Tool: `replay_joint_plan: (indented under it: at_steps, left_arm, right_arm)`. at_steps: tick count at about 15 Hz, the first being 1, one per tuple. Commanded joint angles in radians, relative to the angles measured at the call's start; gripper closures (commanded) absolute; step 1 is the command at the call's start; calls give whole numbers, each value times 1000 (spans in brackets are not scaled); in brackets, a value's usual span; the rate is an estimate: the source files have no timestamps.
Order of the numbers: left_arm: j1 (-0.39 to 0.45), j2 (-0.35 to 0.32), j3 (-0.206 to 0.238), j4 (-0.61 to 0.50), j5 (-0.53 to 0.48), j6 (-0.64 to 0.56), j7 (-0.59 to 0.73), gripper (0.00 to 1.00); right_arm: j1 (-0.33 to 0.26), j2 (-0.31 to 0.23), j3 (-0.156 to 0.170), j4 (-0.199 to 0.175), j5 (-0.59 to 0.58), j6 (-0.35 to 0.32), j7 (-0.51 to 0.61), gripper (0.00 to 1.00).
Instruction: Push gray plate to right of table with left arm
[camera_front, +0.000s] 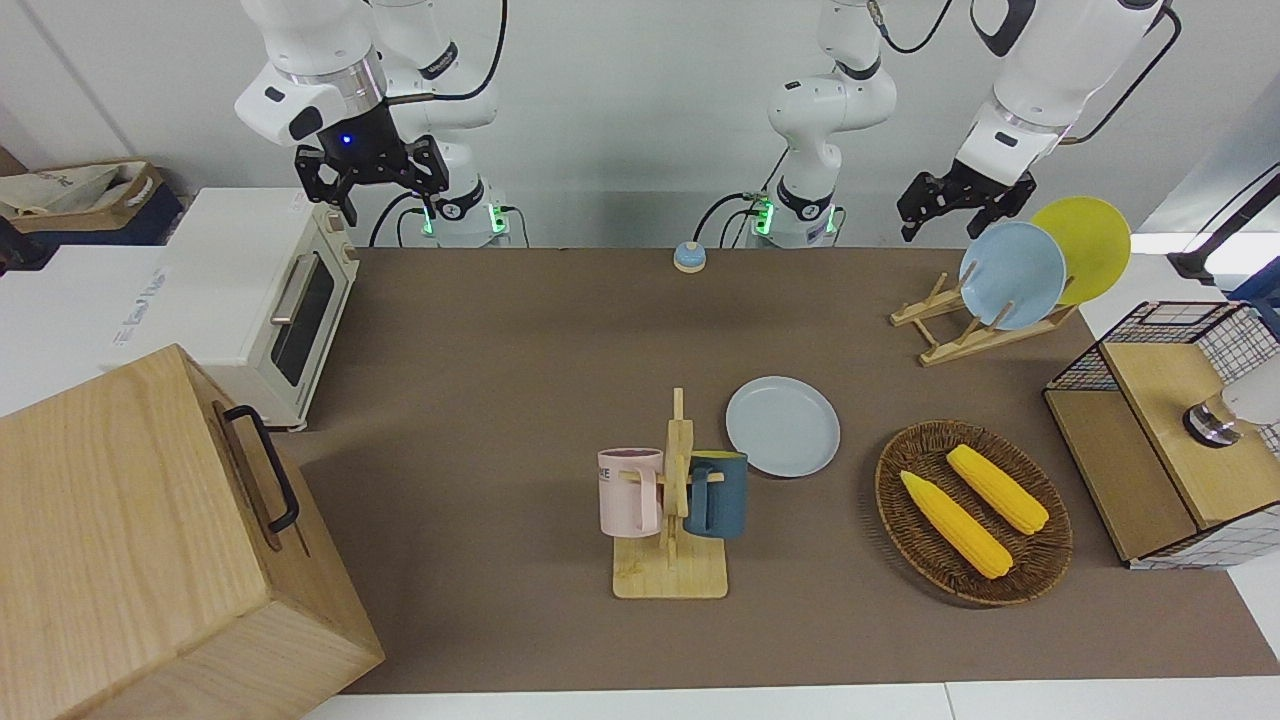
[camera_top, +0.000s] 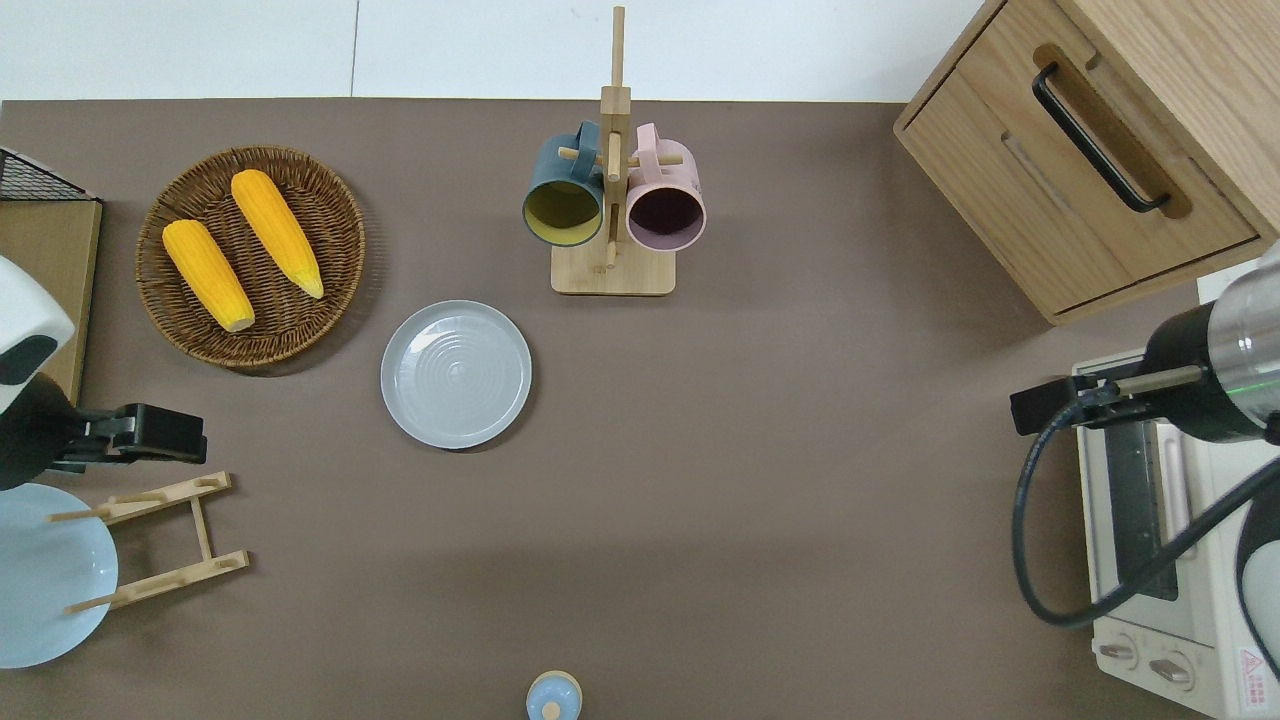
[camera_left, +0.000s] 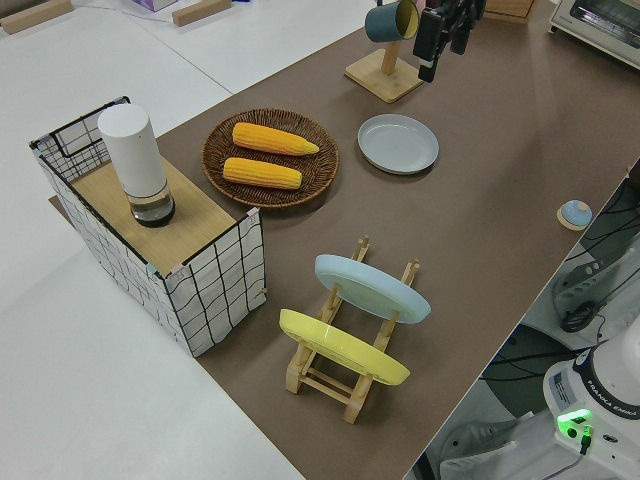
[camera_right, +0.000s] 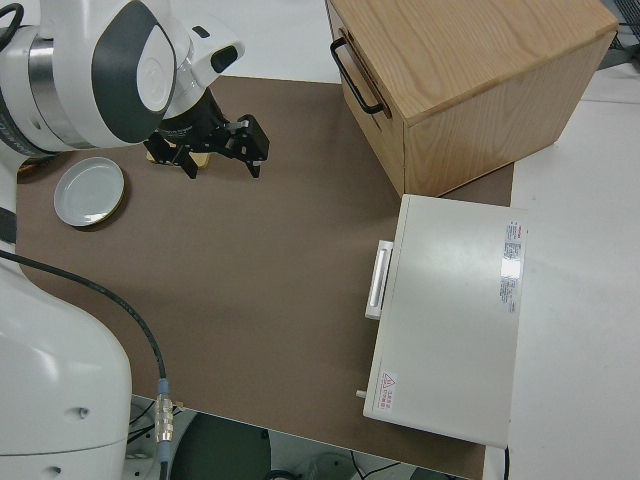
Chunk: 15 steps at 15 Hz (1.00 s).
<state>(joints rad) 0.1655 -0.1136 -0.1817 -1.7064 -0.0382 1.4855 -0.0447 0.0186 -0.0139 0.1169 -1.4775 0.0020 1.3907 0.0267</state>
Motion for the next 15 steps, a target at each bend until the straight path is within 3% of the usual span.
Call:
replay_joint_plan:
  at_steps: [1,4,15]
  left_arm:
    - [-8,0,-7,-29,20,-2,-38,5]
    - [-9,-3,-7,-56,9,9,-58,9]
    - [-17,-38,-15,-330,-35,337,-138,9]
  right_arm:
    - [-20,-3,13,8,10,-15,2,17]
    - [-20,-3,13,8,10,-15,2,17]
    - [-20,-3,15,8,10,-15,1,17]
